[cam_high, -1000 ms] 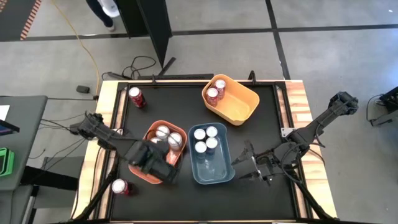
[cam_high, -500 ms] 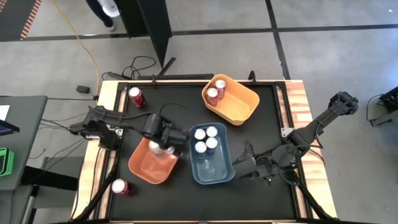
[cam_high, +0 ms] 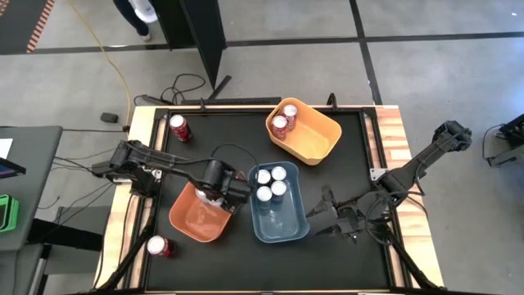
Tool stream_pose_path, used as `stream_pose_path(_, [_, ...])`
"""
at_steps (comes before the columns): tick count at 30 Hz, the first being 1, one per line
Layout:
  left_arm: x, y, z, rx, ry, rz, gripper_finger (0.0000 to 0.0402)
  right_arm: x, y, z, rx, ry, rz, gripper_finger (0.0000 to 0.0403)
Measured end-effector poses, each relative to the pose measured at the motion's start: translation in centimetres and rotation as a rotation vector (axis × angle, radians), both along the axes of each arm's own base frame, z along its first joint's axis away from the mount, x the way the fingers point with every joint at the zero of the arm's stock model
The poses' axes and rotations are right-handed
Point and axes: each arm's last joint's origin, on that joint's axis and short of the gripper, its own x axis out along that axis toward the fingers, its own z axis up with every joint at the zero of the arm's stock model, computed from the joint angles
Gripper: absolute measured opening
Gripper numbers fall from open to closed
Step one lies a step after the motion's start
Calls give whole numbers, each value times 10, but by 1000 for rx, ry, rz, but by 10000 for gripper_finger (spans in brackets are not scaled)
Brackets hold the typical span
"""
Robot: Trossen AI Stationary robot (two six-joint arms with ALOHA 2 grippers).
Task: Sort soda cans
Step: Put the blue and white soda can into the orange bin
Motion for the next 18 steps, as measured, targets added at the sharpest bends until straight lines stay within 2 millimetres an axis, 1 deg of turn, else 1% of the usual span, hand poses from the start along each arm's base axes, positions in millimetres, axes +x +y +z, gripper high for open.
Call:
stream_pose_path(4, [1, 0, -18, 28, 9, -1, 306, 0, 0, 0, 1, -1, 0, 323])
stream_pose_path(10, [0, 2, -40, 72, 29, -1, 306, 0, 0, 0, 1, -1, 0, 323])
stream_pose_path(18, [0, 4, -55, 95, 21, -8, 307, 0, 0, 0, 1, -2, -1, 323])
